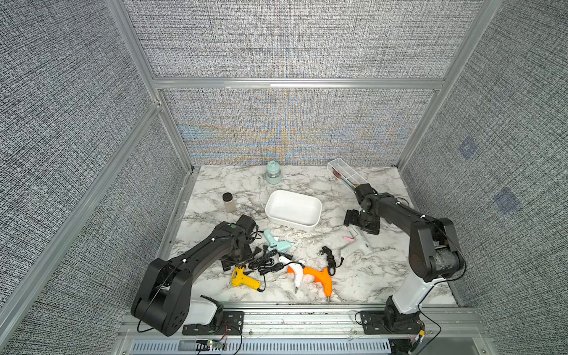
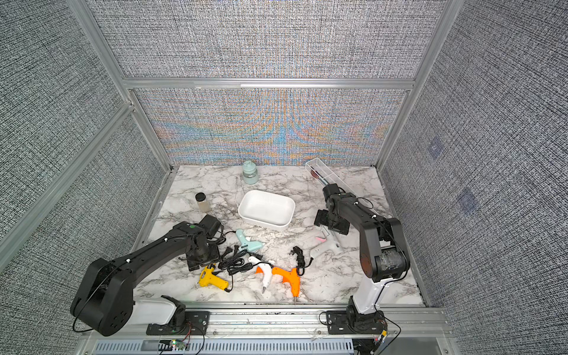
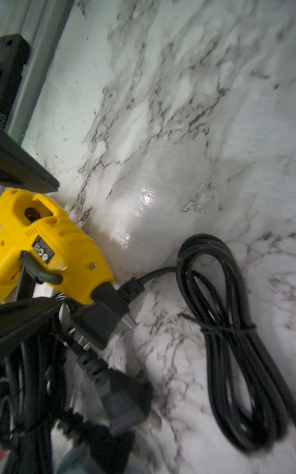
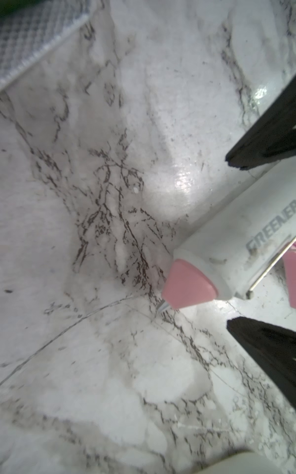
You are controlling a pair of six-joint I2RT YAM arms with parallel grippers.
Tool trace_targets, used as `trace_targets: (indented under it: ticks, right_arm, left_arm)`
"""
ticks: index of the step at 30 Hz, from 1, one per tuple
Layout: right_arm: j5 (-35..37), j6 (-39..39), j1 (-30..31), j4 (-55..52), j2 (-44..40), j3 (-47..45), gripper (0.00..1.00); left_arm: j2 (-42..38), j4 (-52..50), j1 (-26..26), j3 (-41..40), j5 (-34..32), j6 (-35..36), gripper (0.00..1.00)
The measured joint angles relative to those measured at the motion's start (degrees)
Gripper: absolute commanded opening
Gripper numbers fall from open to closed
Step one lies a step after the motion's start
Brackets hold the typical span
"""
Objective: Put the hot melt glue gun into the storage box
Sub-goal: Place the hot melt adhesive gun at the center of the board, then pick up the hot melt adhesive gun from the center of the board.
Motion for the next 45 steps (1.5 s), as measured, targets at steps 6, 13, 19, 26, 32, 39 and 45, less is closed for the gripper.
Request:
trace_targets:
  ticks: [6, 13, 19, 26, 32, 39, 45]
  right_arm:
    - [0.68, 0.02, 0.04, -0.57, -0.85, 0.98, 0.96]
    - [0.72, 0.17, 0.04, -0.98, -1.03, 0.98, 0.96]
    - [0.72, 0.35, 0.04, -0.96, -1.03, 0.98, 0.96]
    - [0.90, 0.35, 0.04, -1.44, -1.29, 1.81, 0.96]
    - [0.90, 0.35, 0.04, -1.57, -1.81, 3.45, 0.96]
    - [0.85, 0.37, 0.37, -1.73, -2.45, 3.98, 0.96]
    - [0.61, 0.74, 0.55, -1.70, -3.89, 3.98, 0.96]
  left_arm:
    - [2.49, 3.04, 0.00, -1.31, 1.01, 0.28, 0.67]
    - [5.46, 6.05, -0.04, -1.29, 0.74, 3.65, 0.50]
    - [5.90, 7.41, -0.24, -1.95, 1.36, 5.62, 0.30]
    - [2.19, 1.81, -0.26, 3.82, 1.29, 6.93, 0.20]
    - [-0.50, -9.77, -0.26, 22.40, -0.28, 11.13, 0.19]
    - [4.52, -22.32, -0.26, 44.02, -1.62, 17.73, 0.19]
    - [12.37, -26.34, -0.26, 62.86, -1.70, 22.84, 0.19]
